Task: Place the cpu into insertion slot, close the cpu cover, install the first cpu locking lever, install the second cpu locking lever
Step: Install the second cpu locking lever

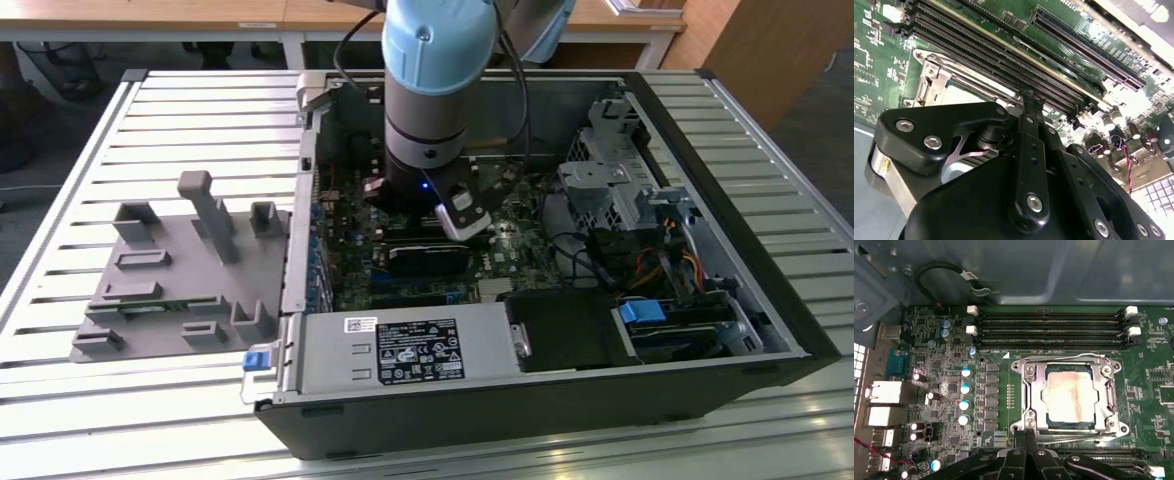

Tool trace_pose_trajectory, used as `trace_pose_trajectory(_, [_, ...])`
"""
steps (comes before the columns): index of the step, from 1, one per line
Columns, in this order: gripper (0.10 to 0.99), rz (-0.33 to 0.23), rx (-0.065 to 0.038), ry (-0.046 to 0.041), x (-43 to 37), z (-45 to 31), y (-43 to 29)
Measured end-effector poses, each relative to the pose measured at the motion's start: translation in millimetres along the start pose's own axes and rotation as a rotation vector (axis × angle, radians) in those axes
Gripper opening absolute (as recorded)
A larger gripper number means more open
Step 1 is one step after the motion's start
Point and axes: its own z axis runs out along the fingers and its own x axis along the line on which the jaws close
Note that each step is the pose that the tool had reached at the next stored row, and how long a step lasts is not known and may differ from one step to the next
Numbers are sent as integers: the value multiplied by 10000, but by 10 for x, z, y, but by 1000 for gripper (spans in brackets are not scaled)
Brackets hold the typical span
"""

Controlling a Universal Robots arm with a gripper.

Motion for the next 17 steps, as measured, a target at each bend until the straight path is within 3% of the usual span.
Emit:
trace_pose_trajectory(7, [106, -2, -311, 8, 21, 42, -12])
trace_pose_trajectory(17, [106, -2, -388, 11, 78, 89, -21])
